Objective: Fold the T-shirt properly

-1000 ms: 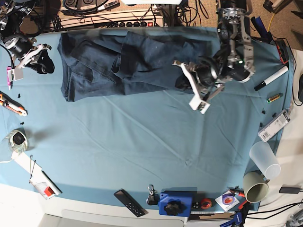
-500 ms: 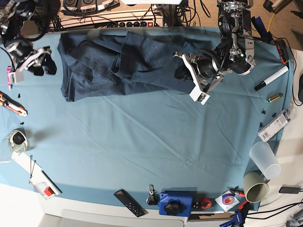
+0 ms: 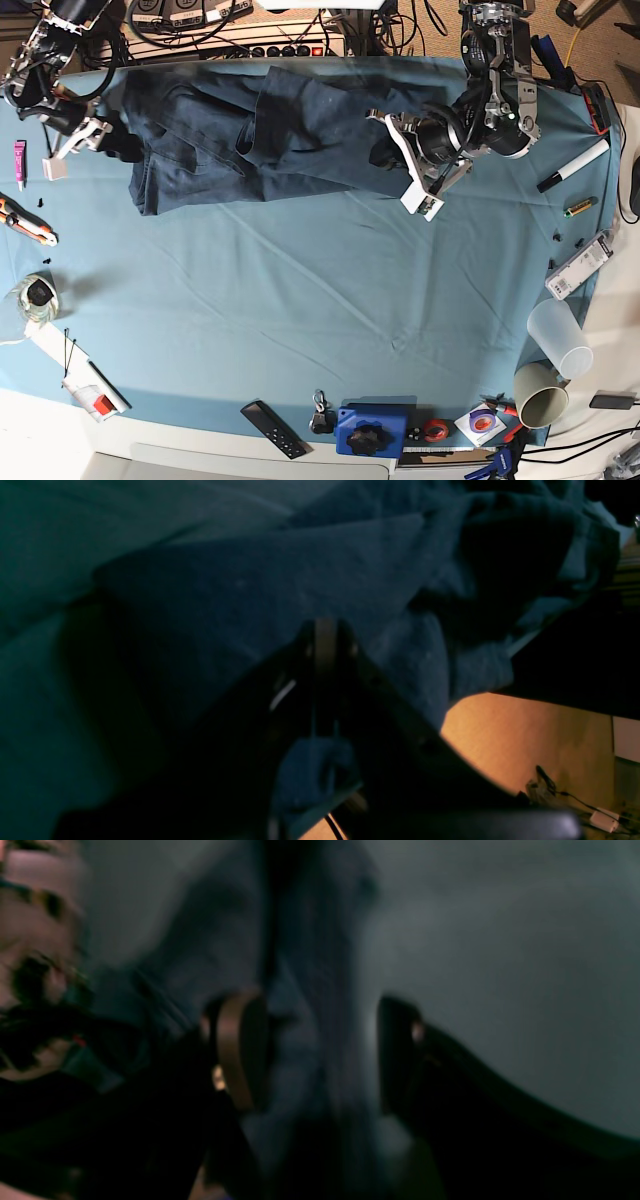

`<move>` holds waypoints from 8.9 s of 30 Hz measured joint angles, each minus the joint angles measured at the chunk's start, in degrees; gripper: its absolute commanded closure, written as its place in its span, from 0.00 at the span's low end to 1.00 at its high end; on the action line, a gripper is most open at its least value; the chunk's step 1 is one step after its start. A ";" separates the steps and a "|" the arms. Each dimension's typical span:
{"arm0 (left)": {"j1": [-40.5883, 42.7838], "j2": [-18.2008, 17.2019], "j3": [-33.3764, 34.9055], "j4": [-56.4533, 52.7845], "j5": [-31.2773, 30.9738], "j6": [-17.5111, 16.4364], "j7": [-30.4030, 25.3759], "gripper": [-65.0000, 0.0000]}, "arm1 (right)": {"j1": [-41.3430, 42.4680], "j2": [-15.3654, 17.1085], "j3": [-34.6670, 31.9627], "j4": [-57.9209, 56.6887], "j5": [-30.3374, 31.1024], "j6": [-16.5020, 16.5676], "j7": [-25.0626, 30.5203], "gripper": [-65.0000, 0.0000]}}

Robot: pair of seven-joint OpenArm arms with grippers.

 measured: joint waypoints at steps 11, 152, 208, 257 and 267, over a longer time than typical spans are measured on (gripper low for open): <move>0.02 0.00 0.00 0.00 0.00 0.00 0.02 1.00 | 0.28 0.24 -10.54 -0.72 5.51 0.22 1.20 0.46; 14.75 -6.62 -19.06 12.90 1.57 2.84 -4.94 1.00 | -2.36 -16.00 -16.63 36.02 -12.92 -0.11 -1.62 0.92; 20.90 -11.93 -25.20 13.11 5.64 5.86 -0.35 1.00 | -9.38 -10.60 10.32 37.38 -6.93 -0.24 -1.97 1.00; 23.21 -5.86 -26.40 -42.51 9.62 -7.76 -23.85 1.00 | -21.59 -5.77 -10.99 -2.84 -40.44 -0.20 13.18 1.00; 8.96 -5.97 -26.64 -67.43 26.60 -7.67 -44.41 1.00 | -6.91 -5.97 -29.29 -27.56 -60.96 -0.48 34.95 1.00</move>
